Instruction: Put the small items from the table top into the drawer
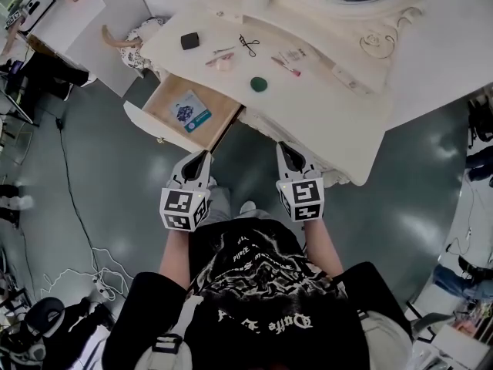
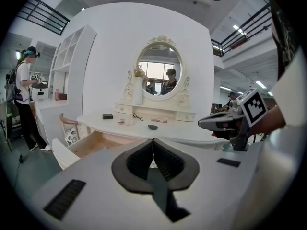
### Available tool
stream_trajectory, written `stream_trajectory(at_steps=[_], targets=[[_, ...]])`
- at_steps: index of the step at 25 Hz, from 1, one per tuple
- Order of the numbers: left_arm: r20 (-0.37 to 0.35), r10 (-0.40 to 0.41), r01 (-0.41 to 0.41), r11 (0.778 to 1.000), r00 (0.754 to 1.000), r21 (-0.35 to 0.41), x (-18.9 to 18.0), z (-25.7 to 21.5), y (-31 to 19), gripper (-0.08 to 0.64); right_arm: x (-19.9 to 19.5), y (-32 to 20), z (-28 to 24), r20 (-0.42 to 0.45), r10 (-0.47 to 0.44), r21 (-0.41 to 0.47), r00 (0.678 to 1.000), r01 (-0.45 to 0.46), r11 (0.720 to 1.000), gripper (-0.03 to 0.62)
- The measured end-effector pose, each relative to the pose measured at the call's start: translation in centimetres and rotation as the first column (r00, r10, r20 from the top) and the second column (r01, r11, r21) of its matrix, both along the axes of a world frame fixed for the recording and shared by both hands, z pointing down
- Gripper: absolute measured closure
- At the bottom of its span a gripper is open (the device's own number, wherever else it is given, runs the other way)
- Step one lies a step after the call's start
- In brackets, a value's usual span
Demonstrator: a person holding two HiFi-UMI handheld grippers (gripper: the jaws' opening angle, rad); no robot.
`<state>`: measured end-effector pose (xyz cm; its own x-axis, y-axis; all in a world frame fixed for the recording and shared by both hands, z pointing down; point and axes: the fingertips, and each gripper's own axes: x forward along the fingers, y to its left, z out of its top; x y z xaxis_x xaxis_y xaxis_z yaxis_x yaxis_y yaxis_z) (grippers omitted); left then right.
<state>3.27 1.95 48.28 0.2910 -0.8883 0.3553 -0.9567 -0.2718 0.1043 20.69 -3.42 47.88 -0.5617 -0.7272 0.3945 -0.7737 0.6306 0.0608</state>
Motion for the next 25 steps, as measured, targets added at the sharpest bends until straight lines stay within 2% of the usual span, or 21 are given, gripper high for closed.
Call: stream_trajectory(at_steps=[15,25], targets=[[-0.028,0.013,-0.013,1.000,1.000,-0.008,-5.7,0.0,-5.5,0.543,-4.1,-5.2,0.5,-0.022,0.052,-0.032,0.998,-0.052,0.998,0.580],[-0.032,0.068,-0.068,0.998,0.997,-0.006,-9.8,0.1,-10.7,0.543,-6.8,-9.5,1.2,-0.036,0.143,-0.061,0.989,-0.145,0.988,0.578]])
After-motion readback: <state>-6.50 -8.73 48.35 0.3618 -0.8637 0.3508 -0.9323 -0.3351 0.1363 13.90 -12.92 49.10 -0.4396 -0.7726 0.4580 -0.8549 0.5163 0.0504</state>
